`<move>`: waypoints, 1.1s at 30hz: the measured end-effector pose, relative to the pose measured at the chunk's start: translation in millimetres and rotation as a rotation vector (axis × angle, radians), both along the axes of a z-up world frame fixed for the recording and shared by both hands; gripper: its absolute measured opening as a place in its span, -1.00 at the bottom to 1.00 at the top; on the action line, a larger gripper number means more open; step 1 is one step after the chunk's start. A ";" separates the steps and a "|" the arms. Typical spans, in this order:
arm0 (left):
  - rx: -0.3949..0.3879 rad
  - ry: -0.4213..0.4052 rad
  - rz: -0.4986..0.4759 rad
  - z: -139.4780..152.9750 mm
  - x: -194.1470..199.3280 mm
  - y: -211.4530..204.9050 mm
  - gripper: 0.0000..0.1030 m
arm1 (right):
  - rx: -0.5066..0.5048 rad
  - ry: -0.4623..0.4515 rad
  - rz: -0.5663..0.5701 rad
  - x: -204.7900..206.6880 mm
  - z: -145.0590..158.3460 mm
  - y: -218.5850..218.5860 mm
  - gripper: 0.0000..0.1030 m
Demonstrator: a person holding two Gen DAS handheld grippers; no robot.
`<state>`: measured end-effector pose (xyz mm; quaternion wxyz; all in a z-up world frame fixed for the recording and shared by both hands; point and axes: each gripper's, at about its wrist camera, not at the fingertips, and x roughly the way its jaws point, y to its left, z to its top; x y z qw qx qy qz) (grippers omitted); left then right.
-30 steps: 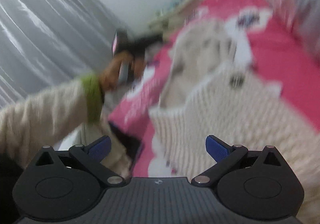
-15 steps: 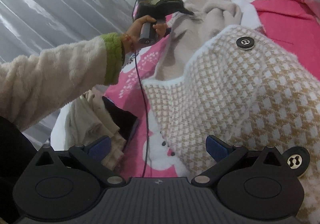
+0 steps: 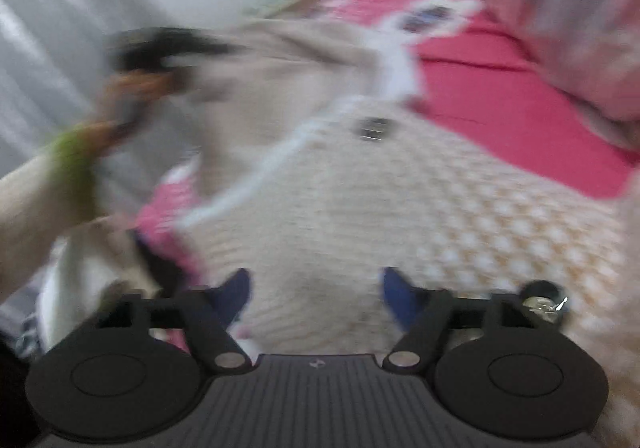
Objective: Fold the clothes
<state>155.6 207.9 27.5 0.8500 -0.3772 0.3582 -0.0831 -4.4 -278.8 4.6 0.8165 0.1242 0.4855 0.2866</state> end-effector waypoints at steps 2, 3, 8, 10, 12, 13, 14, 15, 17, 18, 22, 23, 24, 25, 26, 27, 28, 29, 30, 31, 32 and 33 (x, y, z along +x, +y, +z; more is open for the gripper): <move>-0.052 -0.041 0.021 22.7 -27.2 14.0 -0.81 | -0.086 0.027 -0.030 11.1 -14.0 -6.3 -0.67; -0.083 -0.058 0.030 32.8 -40.0 20.8 -0.81 | -0.133 0.020 -0.034 16.5 -17.7 -6.3 -0.94; -0.233 -0.120 0.070 77.2 -95.0 32.3 -0.81 | -0.383 -0.220 -0.030 53.5 17.7 11.1 -1.00; -0.238 -0.160 0.050 95.5 -114.5 23.6 -0.81 | -0.389 -0.276 -0.107 69.5 48.3 4.5 -0.91; -0.206 -0.193 0.016 106.7 -130.5 9.0 -0.81 | -0.251 -0.240 -0.173 73.1 76.3 -7.5 -0.83; -0.171 -0.206 0.008 109.0 -138.2 3.4 -0.81 | -0.121 -0.203 -0.171 64.5 84.6 -10.7 -0.58; -0.146 -0.209 0.009 109.3 -139.1 -1.5 -0.81 | 0.023 -0.160 -0.147 52.0 89.1 -10.9 -0.30; -0.147 -0.199 0.019 105.3 -141.6 -0.4 -0.81 | 0.165 -0.110 -0.115 37.5 90.0 -7.9 0.14; -0.150 -0.178 0.041 97.2 -146.1 2.2 -0.81 | 0.401 0.015 -0.030 5.1 73.7 11.9 0.62; -0.167 -0.166 0.057 92.4 -145.8 5.7 -0.81 | 0.480 0.085 0.003 -8.3 60.5 24.5 0.79; -0.222 -0.143 0.116 81.0 -144.6 19.9 -0.81 | 0.667 0.459 0.037 -47.4 -24.0 80.7 0.84; -0.231 -0.139 0.124 80.6 -144.8 22.3 -0.81 | 0.685 0.543 0.019 -51.7 -46.7 89.1 0.85; -0.237 -0.136 0.127 80.7 -144.7 24.0 -0.81 | 0.695 0.611 -0.007 -54.1 -67.0 94.2 0.85; -0.238 -0.132 0.132 81.0 -143.8 24.0 -0.81 | 0.710 0.662 -0.043 -54.6 -86.7 96.8 0.85; -0.237 -0.131 0.134 81.2 -142.6 22.9 -0.81 | 0.738 0.687 -0.100 -53.1 -104.7 95.3 0.87; -0.236 -0.131 0.135 81.8 -142.1 22.4 -0.81 | 0.774 0.705 -0.163 -51.9 -119.0 92.7 0.93; -0.238 -0.131 0.139 81.8 -142.3 22.3 -0.81 | 0.819 0.729 -0.221 -49.6 -131.2 90.7 0.93; -0.240 -0.130 0.142 81.6 -142.4 22.4 -0.81 | 0.872 0.746 -0.262 -46.5 -141.9 90.3 0.95; -0.247 -0.129 0.149 80.8 -142.4 23.3 -0.81 | 0.909 0.741 -0.286 -43.4 -148.2 91.6 1.00; -0.255 -0.128 0.155 79.3 -144.0 25.0 -0.81 | 0.926 0.725 -0.314 -40.7 -152.4 93.5 1.00; -0.263 -0.126 0.162 77.7 -145.4 26.7 -0.81 | 0.930 0.717 -0.343 -38.9 -155.5 96.4 1.00; -0.269 -0.126 0.169 76.1 -145.6 28.2 -0.81 | 0.927 0.717 -0.366 -37.7 -156.7 99.4 1.00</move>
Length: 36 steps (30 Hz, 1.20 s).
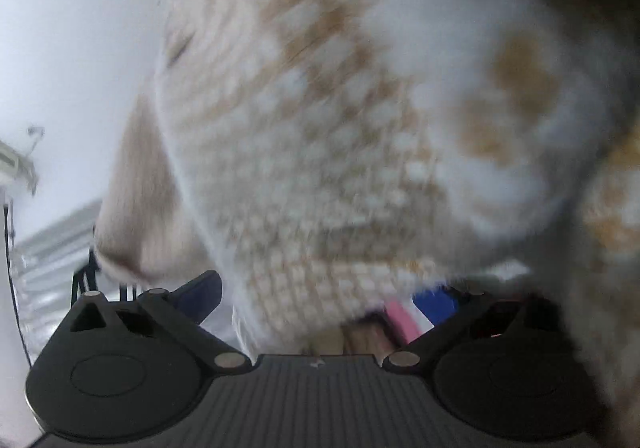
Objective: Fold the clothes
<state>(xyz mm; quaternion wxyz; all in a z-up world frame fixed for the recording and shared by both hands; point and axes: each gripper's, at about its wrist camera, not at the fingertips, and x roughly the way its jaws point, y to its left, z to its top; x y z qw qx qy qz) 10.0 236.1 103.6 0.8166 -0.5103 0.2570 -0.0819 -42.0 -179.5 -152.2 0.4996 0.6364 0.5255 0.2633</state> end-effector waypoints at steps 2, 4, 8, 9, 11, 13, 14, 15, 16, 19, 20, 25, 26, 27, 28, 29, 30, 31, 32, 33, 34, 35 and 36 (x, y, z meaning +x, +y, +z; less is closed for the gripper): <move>-0.005 0.000 0.004 -3.3 -1.3 3.7 -0.81 | -0.016 0.026 -0.035 2.1 1.6 3.5 1.00; -0.007 -0.003 0.015 -5.0 -4.0 7.5 -0.81 | -0.054 0.020 -0.058 5.7 7.8 2.9 0.48; -0.002 -0.010 0.035 -7.9 -14.1 14.6 -0.81 | -0.166 -0.138 -0.097 15.3 43.3 -16.0 -0.69; 0.002 -0.011 0.040 -8.7 -18.3 16.8 -0.81 | -0.180 -0.180 -0.110 16.9 56.7 -23.3 -0.81; 0.005 -0.009 0.053 -10.7 -26.2 21.0 -0.81 | -0.222 -0.334 -0.126 19.7 101.0 -40.1 -0.84; 0.005 -0.008 0.057 -12.8 -36.1 25.7 -0.81 | -0.218 -0.510 -0.182 17.7 152.6 -62.7 -0.85; 0.009 -0.007 0.053 -13.6 -41.1 27.4 -0.81 | -0.207 -0.620 -0.227 13.5 184.8 -77.9 -0.85; 0.016 -0.009 0.041 -14.3 -47.3 28.7 -0.81 | -0.200 -0.723 -0.262 7.7 214.8 -92.1 -0.85; 0.024 -0.012 0.030 -14.8 -53.5 29.8 -0.81 | -0.192 -0.818 -0.285 -0.5 242.9 -105.3 -0.98; 0.053 -0.025 -0.002 -15.2 -73.2 29.2 -0.81 | -0.170 -1.114 -0.334 -34.0 329.7 -146.1 -0.98; 0.056 -0.029 -0.015 -16.0 -79.7 28.5 -0.81 | -0.174 -1.184 -0.342 -45.6 352.0 -155.4 -0.98; 0.077 -0.032 -0.041 -26.6 -94.6 19.9 -0.81 | -0.249 -1.142 -0.211 -61.1 388.7 -150.4 -0.23; 0.084 -0.031 -0.040 -28.7 -95.1 19.1 -0.81 | -0.278 -1.062 -0.155 -53.9 381.3 -141.4 0.16; 0.087 -0.030 -0.040 -30.8 -94.7 18.5 -0.81 | -0.300 -0.984 -0.102 -48.7 370.7 -132.9 0.83; 0.089 -0.029 -0.039 -33.1 -94.3 18.3 -0.81 | -0.308 -0.897 -0.042 -42.0 356.9 -124.3 1.00; 0.092 -0.030 -0.041 -34.5 -94.0 18.1 -0.81 | -0.307 -0.798 0.031 -31.9 341.5 -112.5 0.99; 0.100 -0.034 -0.048 -35.4 -94.1 17.6 -0.81 | -0.302 -0.708 0.097 -24.2 324.7 -98.5 0.99; 0.109 -0.038 -0.056 -36.2 -94.3 17.2 -0.81 | -0.306 -0.619 0.148 -17.2 307.8 -87.1 0.99; 0.124 -0.044 -0.064 -36.4 -95.3 16.6 -0.81 | -0.318 -0.539 0.183 -10.4 292.8 -75.5 0.99; 0.136 -0.053 -0.075 -36.5 -96.6 15.9 -0.80 | -0.333 -0.483 0.203 -3.1 282.5 -63.5 0.99; 0.145 -0.061 -0.085 -37.3 -98.5 15.9 -0.80 | -0.353 -0.429 0.213 7.5 272.3 -53.3 0.99; 0.152 -0.069 -0.095 -38.1 -100.3 16.0 -0.80 | -0.378 -0.369 0.218 19.5 263.4 -43.3 0.99; 0.156 -0.075 -0.103 -39.0 -102.2 16.0 -0.80 | -0.402 -0.311 0.217 26.9 251.4 -39.7 0.99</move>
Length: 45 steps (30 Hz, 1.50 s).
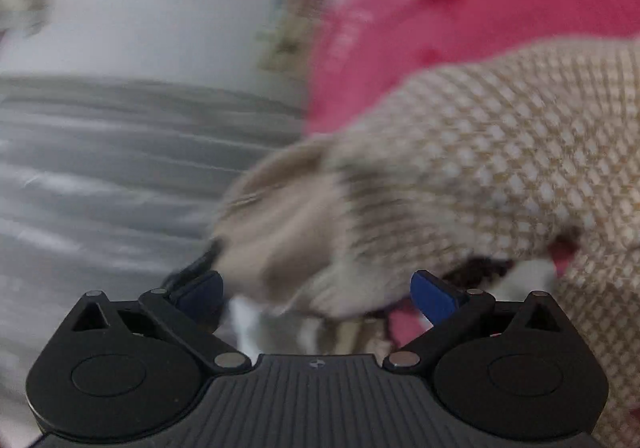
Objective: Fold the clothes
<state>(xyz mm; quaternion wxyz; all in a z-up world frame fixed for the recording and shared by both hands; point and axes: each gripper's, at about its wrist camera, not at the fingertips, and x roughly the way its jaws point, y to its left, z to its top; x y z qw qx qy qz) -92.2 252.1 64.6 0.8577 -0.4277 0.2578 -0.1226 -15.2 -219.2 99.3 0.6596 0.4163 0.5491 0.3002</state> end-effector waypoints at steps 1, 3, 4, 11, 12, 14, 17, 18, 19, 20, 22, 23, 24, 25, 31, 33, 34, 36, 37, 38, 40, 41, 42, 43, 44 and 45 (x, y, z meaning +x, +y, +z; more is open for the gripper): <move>0.004 -0.007 -0.008 -1.0 -2.7 0.1 -0.80 | -0.020 0.057 -0.025 6.2 -13.2 1.3 0.99; 0.011 -0.022 -0.025 -3.1 -7.8 0.3 -0.80 | -0.009 0.157 -0.073 28.0 -26.4 13.1 0.99; 0.015 -0.029 -0.035 -4.1 -10.6 0.1 -0.80 | 0.004 0.187 -0.089 35.2 -32.2 18.7 0.99; 0.021 -0.048 -0.093 -12.0 -19.4 -1.2 -0.80 | -0.068 0.336 -0.234 54.8 -69.0 21.2 1.00; 0.022 -0.050 -0.099 -13.0 -19.6 -1.4 -0.80 | -0.087 0.361 -0.250 55.5 -77.5 20.0 1.00; 0.020 -0.052 -0.104 -15.2 -19.4 -0.9 -0.80 | -0.144 0.399 -0.273 52.7 -96.9 20.0 0.98; 0.013 -0.038 -0.086 -18.7 -16.5 1.8 -0.80 | -0.197 0.330 -0.232 44.2 -119.4 24.5 0.12; 0.015 -0.032 -0.077 -19.0 -15.4 2.6 -0.80 | -0.206 0.295 -0.212 37.4 -117.8 23.1 -0.54; 0.021 -0.031 -0.065 -17.7 -14.5 3.4 -0.80 | -0.205 0.242 -0.185 30.2 -109.3 21.0 -0.72; 0.028 -0.036 -0.055 -14.6 -12.8 3.8 -0.80 | -0.193 0.173 -0.165 21.1 -94.2 18.4 -0.72; 0.043 -0.053 -0.039 -4.7 -3.8 5.6 -0.81 | -0.153 -0.017 -0.155 6.5 -44.8 10.0 -0.72; 0.039 -0.066 -0.033 1.7 4.7 7.3 -0.81 | -0.135 -0.135 -0.161 4.0 -12.4 5.3 -0.72; 0.034 -0.079 -0.026 8.5 14.4 9.0 -0.81 | -0.124 -0.241 -0.173 6.3 18.9 -0.2 -0.72; 0.023 -0.094 -0.013 17.6 29.7 10.3 -0.81 | -0.118 -0.320 -0.188 11.8 44.6 -5.8 -0.72; 0.024 -0.101 0.089 84.6 152.2 8.9 -0.81 | -0.058 -0.611 -0.349 94.8 163.1 -25.5 -0.73; 0.076 -0.130 0.150 124.2 189.5 4.2 -0.81 | -0.039 -0.702 -0.403 130.0 202.0 -25.8 -0.73; 0.098 -0.150 0.179 145.3 205.8 2.4 -0.81 | -0.024 -0.747 -0.431 144.3 224.2 -28.0 -0.73; 0.105 -0.248 0.227 200.2 213.6 5.5 -0.81 | 0.022 -0.840 -0.482 162.0 276.1 -36.5 -0.73; 0.108 -0.296 0.251 227.6 217.5 7.0 -0.81 | 0.050 -0.898 -0.489 164.9 301.5 -37.2 -0.73; 0.111 -0.345 0.274 255.0 221.4 8.5 -0.81 | 0.081 -0.969 -0.489 166.6 324.8 -35.0 -0.73; 0.115 -0.441 0.310 299.4 216.5 11.3 -0.81 | 0.138 -1.112 -0.479 163.7 371.1 -32.0 -0.73; 0.121 -0.485 0.314 315.3 207.2 12.4 -0.81 | 0.156 -1.176 -0.458 153.9 388.5 -31.6 -0.73; 0.136 -0.513 0.315 323.9 198.1 12.3 -0.81 | 0.157 -1.225 -0.433 147.3 397.0 -29.6 -0.73; 0.149 -0.537 0.310 327.9 185.5 12.4 -0.81 | 0.152 -1.250 -0.406 141.9 396.6 -29.3 -0.73; 0.162 -0.541 0.298 323.4 173.9 11.5 -0.81 | 0.154 -1.250 -0.381 138.0 388.3 -31.0 -0.73; 0.177 -0.544 0.286 317.5 162.1 10.6 -0.81 | 0.157 -1.250 -0.356 134.0 379.9 -32.7 -0.73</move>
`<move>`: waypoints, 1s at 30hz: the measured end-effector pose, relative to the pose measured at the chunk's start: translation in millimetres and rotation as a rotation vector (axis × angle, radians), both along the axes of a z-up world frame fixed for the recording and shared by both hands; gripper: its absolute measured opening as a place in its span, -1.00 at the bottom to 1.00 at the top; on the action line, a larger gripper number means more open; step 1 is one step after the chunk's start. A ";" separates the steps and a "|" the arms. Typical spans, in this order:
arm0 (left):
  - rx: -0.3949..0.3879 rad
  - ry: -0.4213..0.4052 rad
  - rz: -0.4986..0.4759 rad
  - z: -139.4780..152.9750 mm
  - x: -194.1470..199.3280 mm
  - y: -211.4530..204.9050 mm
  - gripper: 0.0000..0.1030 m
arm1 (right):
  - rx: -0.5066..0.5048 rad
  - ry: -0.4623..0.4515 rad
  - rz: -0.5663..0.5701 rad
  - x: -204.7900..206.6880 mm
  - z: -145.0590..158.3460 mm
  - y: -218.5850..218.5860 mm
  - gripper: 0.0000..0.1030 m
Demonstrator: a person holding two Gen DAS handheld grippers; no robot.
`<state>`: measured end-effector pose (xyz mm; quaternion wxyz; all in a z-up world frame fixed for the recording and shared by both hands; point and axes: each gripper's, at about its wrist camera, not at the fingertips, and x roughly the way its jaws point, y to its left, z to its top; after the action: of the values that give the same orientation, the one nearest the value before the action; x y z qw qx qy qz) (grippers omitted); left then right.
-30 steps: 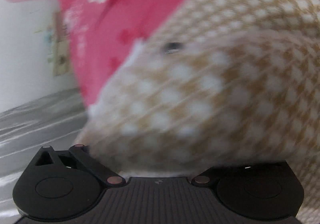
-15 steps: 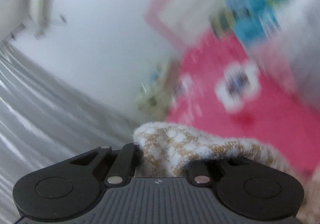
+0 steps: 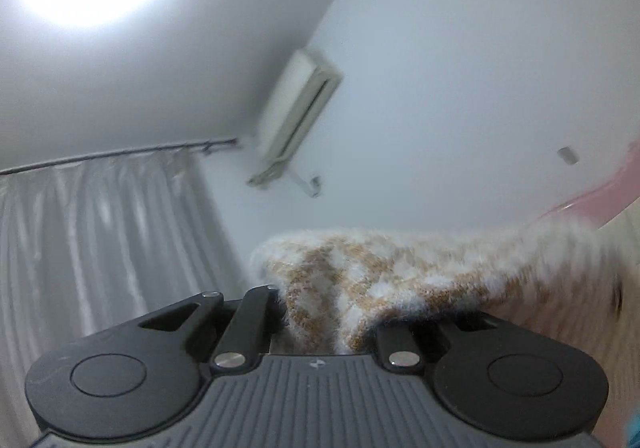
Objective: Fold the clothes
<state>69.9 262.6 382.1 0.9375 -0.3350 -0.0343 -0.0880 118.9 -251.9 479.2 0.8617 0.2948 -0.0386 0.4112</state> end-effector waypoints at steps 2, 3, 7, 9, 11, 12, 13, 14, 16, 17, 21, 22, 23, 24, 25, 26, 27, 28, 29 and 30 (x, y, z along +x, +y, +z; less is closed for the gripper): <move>0.050 0.028 -0.005 -30.0 -23.4 -4.4 -0.81 | -0.009 0.044 0.047 -12.4 -36.8 -10.6 -0.73; 0.076 0.051 -0.008 -51.4 -35.5 -7.0 -0.81 | -0.004 0.080 0.064 -20.7 -61.3 -18.1 -0.73; 0.157 0.210 -0.021 -150.6 -85.4 -18.6 -0.81 | -0.041 0.251 0.095 -69.0 -175.7 -44.4 -0.73; 0.153 0.351 -0.061 -202.2 -105.3 -21.8 -0.81 | -0.094 0.367 0.075 -107.9 -236.1 -59.3 -0.73; 0.138 0.561 -0.132 -261.4 -118.3 -25.1 -0.79 | -0.158 0.518 0.046 -145.5 -302.5 -72.1 -0.73; 0.130 0.676 -0.175 -291.4 -120.3 -27.4 -0.77 | -0.217 0.603 0.020 -161.1 -336.1 -75.0 -0.72; 0.142 0.815 -0.204 -321.9 -120.7 -32.7 -0.72 | -0.291 0.705 -0.015 -175.4 -372.5 -76.2 -0.58; 0.164 0.946 -0.232 -351.1 -121.1 -38.6 -0.68 | -0.358 0.828 -0.038 -184.5 -410.2 -77.3 -0.53; 0.274 1.068 -0.256 -380.2 -125.4 -55.6 -0.59 | -0.500 1.062 -0.057 -195.5 -472.6 -74.9 -0.50; 0.315 1.096 -0.255 -386.7 -128.8 -63.5 -0.54 | -0.597 1.121 -0.075 -203.2 -491.5 -69.7 -0.49; 0.418 1.045 -0.259 -363.8 -144.0 -90.3 -0.02 | -0.812 1.064 -0.131 -231.5 -489.0 -49.3 -0.18; 0.415 1.041 -0.266 -357.9 -148.1 -91.8 0.06 | -0.845 1.022 -0.141 -235.4 -475.9 -47.0 -0.12; 0.419 1.042 -0.273 -353.3 -152.2 -93.1 0.06 | -0.880 0.978 -0.150 -240.5 -462.4 -45.0 -0.06; 0.422 1.043 -0.273 -352.1 -145.8 -89.1 0.06 | -0.905 0.945 -0.161 -245.7 -453.2 -45.0 0.00; 0.422 1.038 -0.270 -348.5 -149.1 -88.4 0.06 | -0.929 0.909 -0.178 -249.8 -440.5 -45.9 0.00; 0.422 1.032 -0.266 -344.5 -153.1 -87.5 0.06 | -0.948 0.869 -0.199 -257.3 -422.9 -51.0 0.01; 0.418 1.022 -0.264 -338.0 -159.1 -84.9 0.06 | -0.957 0.832 -0.221 -264.9 -404.7 -57.0 0.07; 0.411 1.011 -0.258 -331.5 -159.3 -79.8 0.06 | -0.964 0.789 -0.240 -267.7 -390.9 -57.7 0.11; 0.403 1.000 -0.251 -324.8 -159.9 -74.6 0.06 | -0.972 0.735 -0.245 -268.7 -379.2 -56.2 0.11; 0.393 0.991 -0.238 -317.6 -162.0 -68.7 0.06 | -0.985 0.676 -0.236 -271.9 -368.7 -54.8 0.14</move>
<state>-92.1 194.0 64.4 0.8698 -0.1562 0.4671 -0.0299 -153.1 -306.6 110.5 0.9011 -0.0304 0.3994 0.1659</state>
